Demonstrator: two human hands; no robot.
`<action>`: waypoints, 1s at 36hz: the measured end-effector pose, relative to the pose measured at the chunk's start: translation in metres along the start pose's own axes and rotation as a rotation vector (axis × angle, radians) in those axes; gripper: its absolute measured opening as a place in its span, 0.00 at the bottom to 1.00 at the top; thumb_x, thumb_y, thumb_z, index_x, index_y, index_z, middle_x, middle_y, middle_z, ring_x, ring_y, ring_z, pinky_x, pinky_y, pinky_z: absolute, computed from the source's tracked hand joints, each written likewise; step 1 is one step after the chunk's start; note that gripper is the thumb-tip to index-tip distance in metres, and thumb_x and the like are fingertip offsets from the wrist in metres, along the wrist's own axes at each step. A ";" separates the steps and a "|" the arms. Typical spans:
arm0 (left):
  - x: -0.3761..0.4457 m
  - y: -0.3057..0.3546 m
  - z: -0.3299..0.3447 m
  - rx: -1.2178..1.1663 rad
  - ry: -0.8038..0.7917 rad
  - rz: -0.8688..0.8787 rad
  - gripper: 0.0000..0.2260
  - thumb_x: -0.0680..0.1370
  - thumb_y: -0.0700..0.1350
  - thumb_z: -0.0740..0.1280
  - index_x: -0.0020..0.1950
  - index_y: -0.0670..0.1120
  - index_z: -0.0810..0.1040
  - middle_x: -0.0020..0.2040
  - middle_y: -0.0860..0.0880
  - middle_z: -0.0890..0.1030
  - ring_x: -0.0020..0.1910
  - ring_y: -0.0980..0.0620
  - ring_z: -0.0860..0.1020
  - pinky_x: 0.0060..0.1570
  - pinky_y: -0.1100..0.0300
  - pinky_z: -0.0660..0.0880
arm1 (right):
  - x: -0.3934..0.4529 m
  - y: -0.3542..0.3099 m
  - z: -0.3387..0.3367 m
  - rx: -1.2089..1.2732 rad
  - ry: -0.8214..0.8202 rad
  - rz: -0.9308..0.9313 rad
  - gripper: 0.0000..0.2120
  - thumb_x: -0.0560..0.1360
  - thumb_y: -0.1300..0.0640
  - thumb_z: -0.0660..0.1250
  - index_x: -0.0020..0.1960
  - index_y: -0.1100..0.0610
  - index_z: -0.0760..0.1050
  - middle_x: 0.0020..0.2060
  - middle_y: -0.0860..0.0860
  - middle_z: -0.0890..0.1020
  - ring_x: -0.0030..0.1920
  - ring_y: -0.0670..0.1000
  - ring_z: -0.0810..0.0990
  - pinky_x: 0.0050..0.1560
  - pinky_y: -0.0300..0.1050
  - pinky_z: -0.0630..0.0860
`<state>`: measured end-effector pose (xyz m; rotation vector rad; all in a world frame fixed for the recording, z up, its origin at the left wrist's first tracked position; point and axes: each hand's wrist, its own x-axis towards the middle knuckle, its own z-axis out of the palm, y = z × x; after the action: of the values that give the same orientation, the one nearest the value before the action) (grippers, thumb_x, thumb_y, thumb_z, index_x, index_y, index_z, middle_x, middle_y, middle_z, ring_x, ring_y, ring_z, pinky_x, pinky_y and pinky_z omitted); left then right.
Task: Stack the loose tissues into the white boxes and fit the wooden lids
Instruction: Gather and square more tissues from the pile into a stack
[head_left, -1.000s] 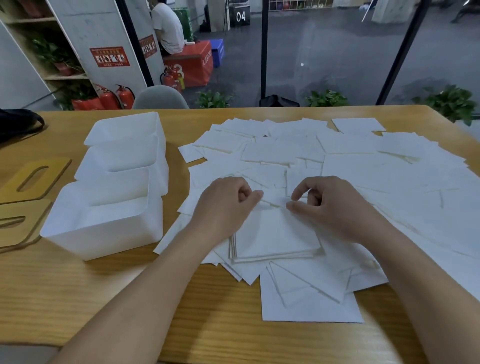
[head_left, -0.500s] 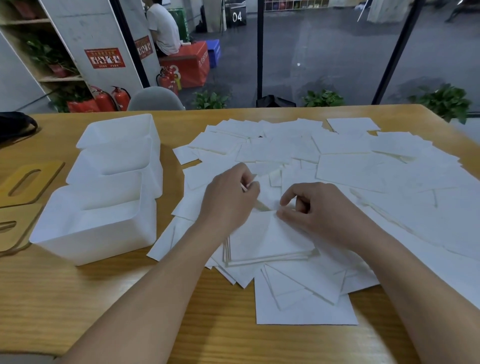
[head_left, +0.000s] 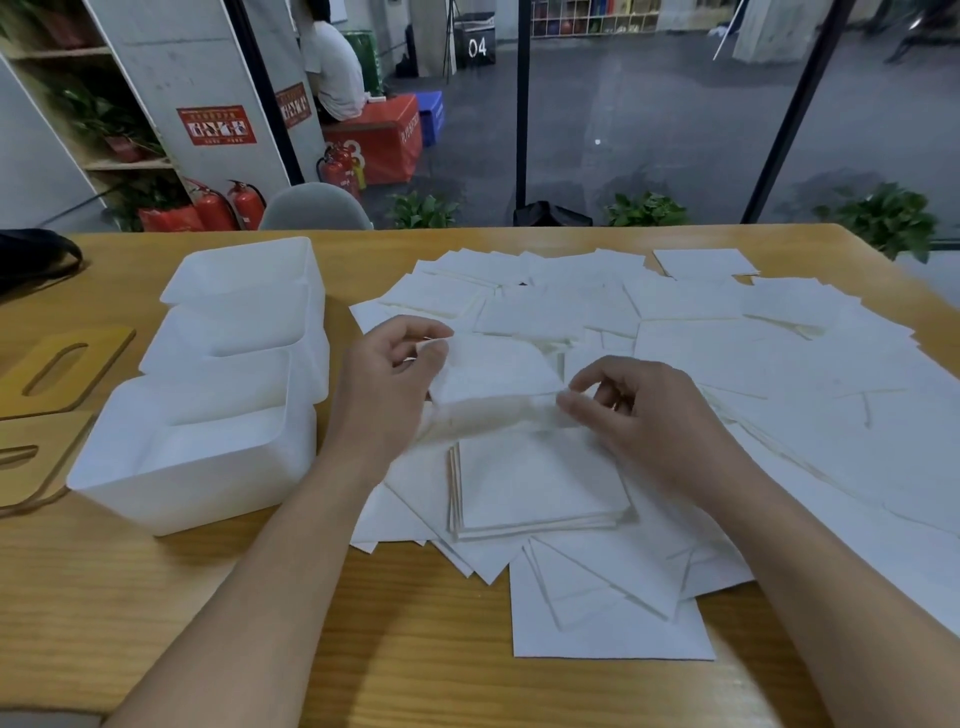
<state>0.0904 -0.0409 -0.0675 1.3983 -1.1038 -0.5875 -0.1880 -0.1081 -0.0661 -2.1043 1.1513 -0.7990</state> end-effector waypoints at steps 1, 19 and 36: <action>-0.002 0.001 -0.003 -0.062 -0.015 -0.012 0.05 0.83 0.47 0.73 0.56 0.55 0.88 0.47 0.48 0.88 0.41 0.52 0.81 0.38 0.62 0.77 | 0.001 0.000 -0.001 0.022 0.034 0.012 0.11 0.78 0.34 0.72 0.49 0.41 0.84 0.39 0.42 0.85 0.33 0.43 0.79 0.34 0.34 0.71; -0.029 0.003 -0.002 0.119 -0.398 -0.079 0.06 0.82 0.51 0.76 0.59 0.57 0.85 0.33 0.50 0.78 0.32 0.51 0.78 0.40 0.54 0.79 | -0.001 -0.001 -0.015 0.287 -0.169 0.095 0.09 0.79 0.58 0.75 0.55 0.44 0.85 0.30 0.47 0.72 0.29 0.48 0.70 0.32 0.36 0.72; -0.030 -0.009 -0.006 0.461 -0.301 0.087 0.03 0.80 0.56 0.75 0.52 0.62 0.83 0.32 0.53 0.80 0.30 0.59 0.75 0.37 0.65 0.76 | -0.001 0.006 -0.007 0.000 -0.163 0.026 0.09 0.74 0.52 0.80 0.49 0.42 0.83 0.30 0.44 0.79 0.28 0.42 0.73 0.29 0.33 0.68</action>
<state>0.0852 -0.0137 -0.0824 1.6779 -1.6078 -0.5093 -0.1966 -0.1116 -0.0665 -2.1074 1.0886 -0.6033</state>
